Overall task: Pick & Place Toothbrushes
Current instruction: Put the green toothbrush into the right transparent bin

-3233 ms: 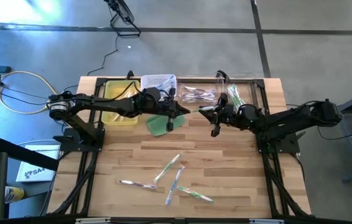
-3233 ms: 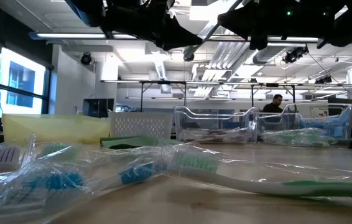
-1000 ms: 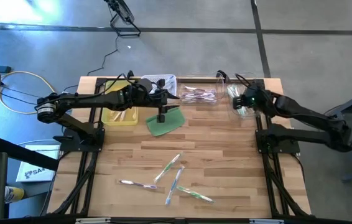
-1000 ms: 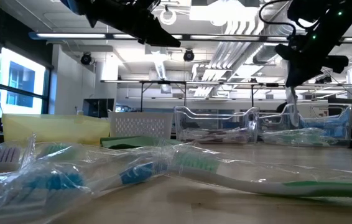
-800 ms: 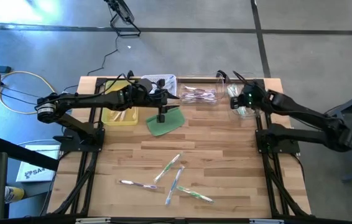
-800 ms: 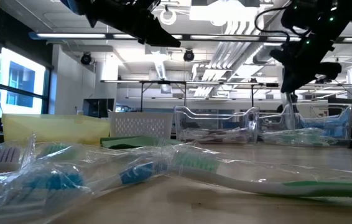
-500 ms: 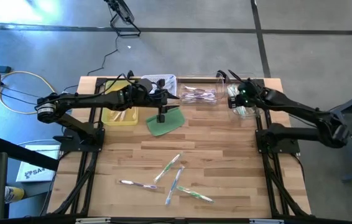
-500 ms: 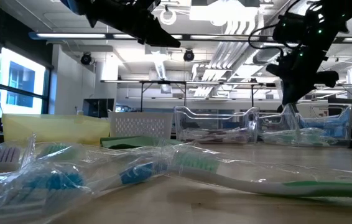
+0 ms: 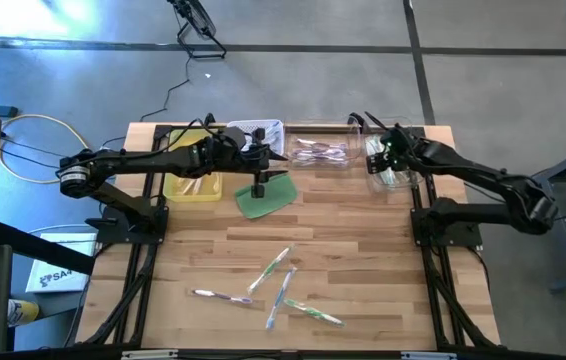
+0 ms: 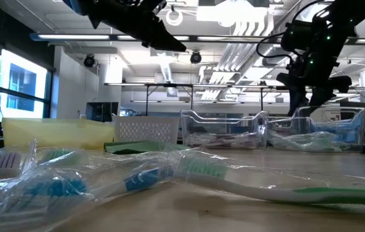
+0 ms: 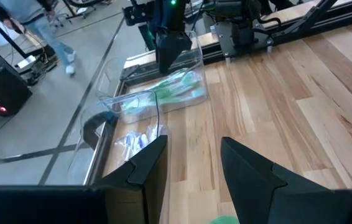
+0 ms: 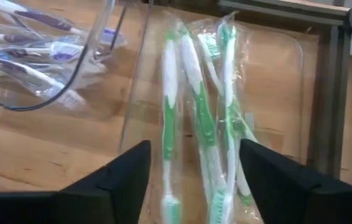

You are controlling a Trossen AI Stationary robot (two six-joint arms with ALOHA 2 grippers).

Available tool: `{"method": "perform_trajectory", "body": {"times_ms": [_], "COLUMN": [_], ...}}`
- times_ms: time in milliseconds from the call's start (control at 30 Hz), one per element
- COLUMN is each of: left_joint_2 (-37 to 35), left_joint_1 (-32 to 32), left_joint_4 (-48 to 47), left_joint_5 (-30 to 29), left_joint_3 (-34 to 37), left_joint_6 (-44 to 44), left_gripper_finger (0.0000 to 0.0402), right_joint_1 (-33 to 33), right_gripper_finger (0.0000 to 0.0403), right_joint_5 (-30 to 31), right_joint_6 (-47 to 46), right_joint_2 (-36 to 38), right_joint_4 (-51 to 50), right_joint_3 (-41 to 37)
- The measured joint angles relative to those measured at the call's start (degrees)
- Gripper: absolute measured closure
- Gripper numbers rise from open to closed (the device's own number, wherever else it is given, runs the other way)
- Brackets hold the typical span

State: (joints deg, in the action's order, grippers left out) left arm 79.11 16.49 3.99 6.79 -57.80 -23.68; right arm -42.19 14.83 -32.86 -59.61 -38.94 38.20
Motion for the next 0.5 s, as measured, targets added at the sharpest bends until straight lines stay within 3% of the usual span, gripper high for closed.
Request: {"method": "perform_trajectory", "body": {"times_ms": [200,500], "left_joint_2": [0.0,0.0], "left_joint_1": [0.0,0.0], "left_joint_4": [0.0,0.0], "left_joint_5": [0.0,0.0], "left_joint_3": [0.0,0.0], "left_joint_6": [0.0,0.0], "left_gripper_finger": [0.0256,0.0256], "right_joint_1": [0.0,0.1], "right_gripper_finger": [0.0158,0.0243], "right_joint_5": [-4.6,-12.3], "right_joint_6": [1.6,5.7], "right_joint_2": [3.6,12.9], "right_joint_4": [0.7,4.9], "right_joint_3": [0.0,0.0]}}
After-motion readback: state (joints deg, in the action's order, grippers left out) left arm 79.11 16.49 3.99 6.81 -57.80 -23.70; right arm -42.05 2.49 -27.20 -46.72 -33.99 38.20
